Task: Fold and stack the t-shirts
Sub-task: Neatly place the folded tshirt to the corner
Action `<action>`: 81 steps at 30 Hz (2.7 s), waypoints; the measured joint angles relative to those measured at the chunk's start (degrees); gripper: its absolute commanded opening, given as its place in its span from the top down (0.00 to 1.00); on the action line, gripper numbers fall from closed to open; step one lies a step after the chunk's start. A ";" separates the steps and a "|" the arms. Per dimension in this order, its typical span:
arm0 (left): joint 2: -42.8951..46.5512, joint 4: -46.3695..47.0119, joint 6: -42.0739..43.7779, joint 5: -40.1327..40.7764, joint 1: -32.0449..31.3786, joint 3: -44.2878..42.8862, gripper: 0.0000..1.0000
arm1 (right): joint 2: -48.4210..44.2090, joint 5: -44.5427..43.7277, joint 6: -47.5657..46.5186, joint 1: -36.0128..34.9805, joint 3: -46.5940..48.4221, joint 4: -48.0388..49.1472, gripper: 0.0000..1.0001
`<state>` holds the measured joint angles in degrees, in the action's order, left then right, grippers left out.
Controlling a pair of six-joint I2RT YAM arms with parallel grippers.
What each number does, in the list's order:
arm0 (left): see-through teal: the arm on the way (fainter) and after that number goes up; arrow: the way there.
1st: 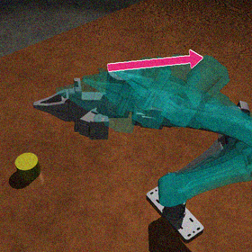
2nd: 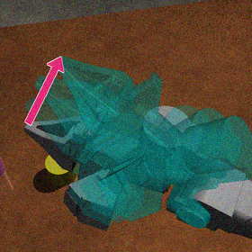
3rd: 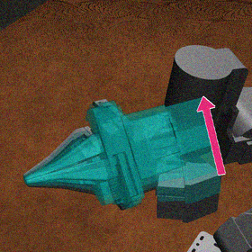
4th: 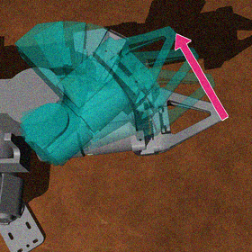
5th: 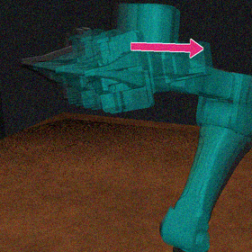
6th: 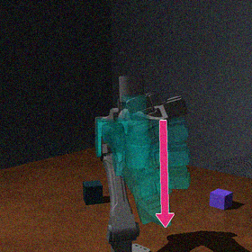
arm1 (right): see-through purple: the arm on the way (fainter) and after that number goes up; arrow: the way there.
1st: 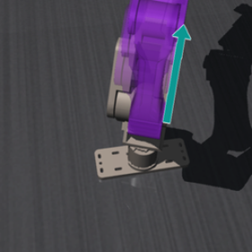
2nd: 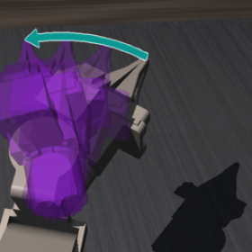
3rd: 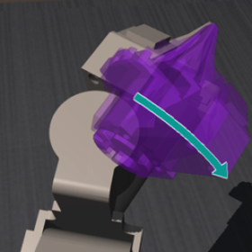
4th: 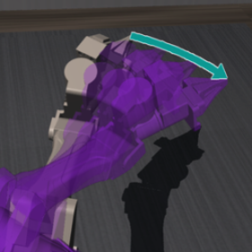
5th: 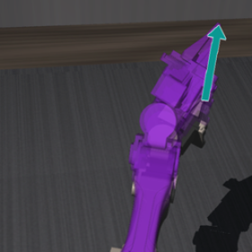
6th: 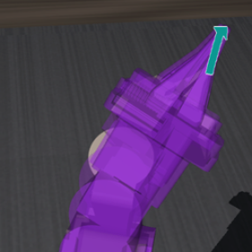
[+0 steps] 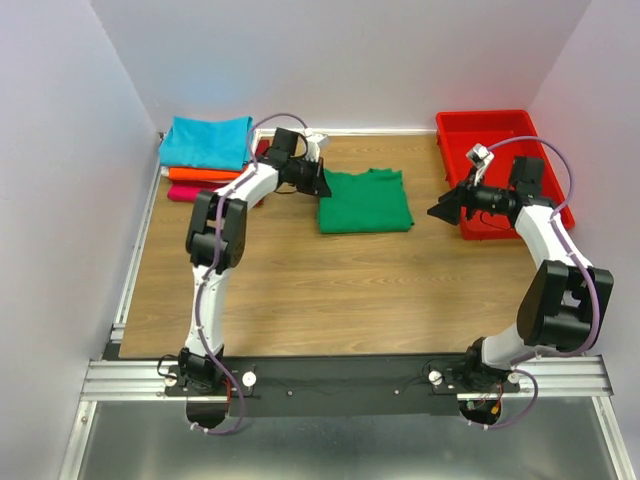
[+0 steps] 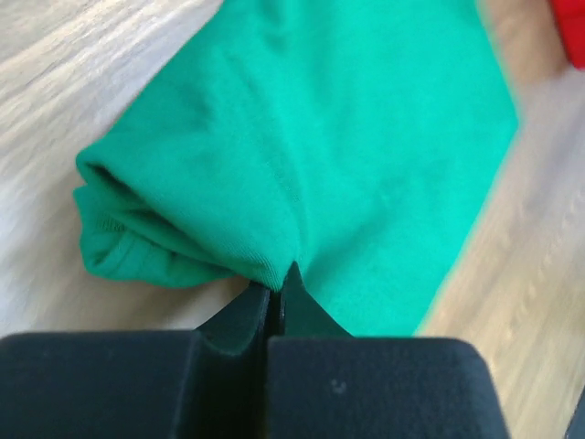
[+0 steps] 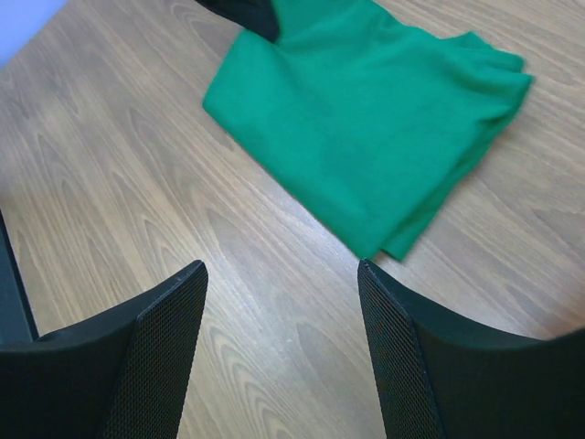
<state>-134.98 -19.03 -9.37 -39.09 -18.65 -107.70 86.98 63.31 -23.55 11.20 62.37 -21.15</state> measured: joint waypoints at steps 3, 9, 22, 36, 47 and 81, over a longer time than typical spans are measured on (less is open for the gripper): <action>8.39 0.28 3.19 0.17 0.98 6.43 1.00 | -0.20 0.63 0.04 0.46 -0.09 0.00 0.27; 21.27 0.98 8.68 1.60 3.89 11.50 1.00 | -0.96 1.68 0.02 0.52 -0.20 0.00 0.27; 27.45 -2.36 17.16 11.32 5.40 14.19 1.00 | -0.96 2.51 0.02 0.55 -0.31 0.00 0.27; 27.36 -8.46 22.53 16.31 7.82 -4.15 1.00 | -0.96 3.98 0.00 0.55 -0.50 -0.09 0.27; 21.29 -12.02 24.85 17.42 9.33 -13.18 1.00 | -0.94 4.68 -0.02 0.55 -0.52 -0.83 0.27; 11.23 -6.12 24.35 8.07 15.04 -24.68 1.00 | 1.88 4.98 -0.92 0.55 -0.50 -2.49 0.27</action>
<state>-123.74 -25.15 14.98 -31.03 -3.62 -132.38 88.86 68.29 -24.47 11.75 61.87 -23.64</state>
